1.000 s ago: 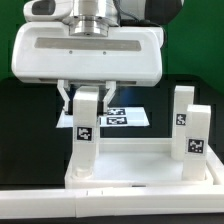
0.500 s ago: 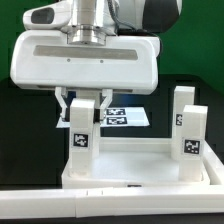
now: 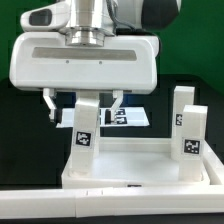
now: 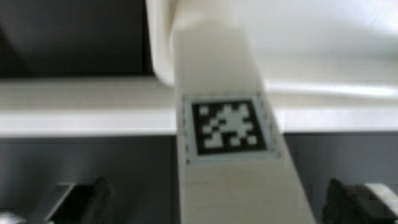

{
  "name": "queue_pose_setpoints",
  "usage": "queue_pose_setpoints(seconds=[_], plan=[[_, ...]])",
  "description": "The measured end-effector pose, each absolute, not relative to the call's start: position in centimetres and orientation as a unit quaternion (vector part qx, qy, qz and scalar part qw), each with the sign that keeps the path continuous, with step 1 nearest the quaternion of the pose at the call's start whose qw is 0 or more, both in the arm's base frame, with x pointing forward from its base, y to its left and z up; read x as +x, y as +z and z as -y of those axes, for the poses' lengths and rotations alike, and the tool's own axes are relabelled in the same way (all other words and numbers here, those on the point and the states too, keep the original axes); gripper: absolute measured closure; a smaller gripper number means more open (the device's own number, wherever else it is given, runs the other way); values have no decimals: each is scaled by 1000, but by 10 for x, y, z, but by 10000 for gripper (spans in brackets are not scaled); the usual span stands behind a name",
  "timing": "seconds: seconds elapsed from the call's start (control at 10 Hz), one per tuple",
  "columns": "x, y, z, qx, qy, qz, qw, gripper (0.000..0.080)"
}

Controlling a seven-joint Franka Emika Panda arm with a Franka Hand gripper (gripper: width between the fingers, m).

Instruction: Assemble desk

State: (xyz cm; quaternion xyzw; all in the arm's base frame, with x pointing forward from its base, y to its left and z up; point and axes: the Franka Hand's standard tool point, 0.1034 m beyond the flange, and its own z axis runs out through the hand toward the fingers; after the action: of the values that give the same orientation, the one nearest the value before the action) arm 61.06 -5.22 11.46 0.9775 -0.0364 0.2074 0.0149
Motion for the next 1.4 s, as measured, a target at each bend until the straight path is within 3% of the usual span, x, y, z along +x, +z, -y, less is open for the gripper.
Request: queue_pose_setpoints(seconds=[0.1, 0.5, 0.6, 0.8, 1.0, 1.1, 1.2, 1.4], plan=[[616, 134, 53, 978, 206, 41, 7, 185], [613, 121, 51, 996, 65, 54, -39, 150], [617, 117, 52, 996, 54, 56, -40, 150], [622, 107, 54, 994, 88, 57, -25, 150], [621, 106, 53, 993, 82, 75, -28, 408], [620, 106, 53, 991, 82, 104, -32, 408], [621, 106, 52, 982, 80, 167, -40, 515], [621, 106, 53, 964, 77, 252, -47, 515]])
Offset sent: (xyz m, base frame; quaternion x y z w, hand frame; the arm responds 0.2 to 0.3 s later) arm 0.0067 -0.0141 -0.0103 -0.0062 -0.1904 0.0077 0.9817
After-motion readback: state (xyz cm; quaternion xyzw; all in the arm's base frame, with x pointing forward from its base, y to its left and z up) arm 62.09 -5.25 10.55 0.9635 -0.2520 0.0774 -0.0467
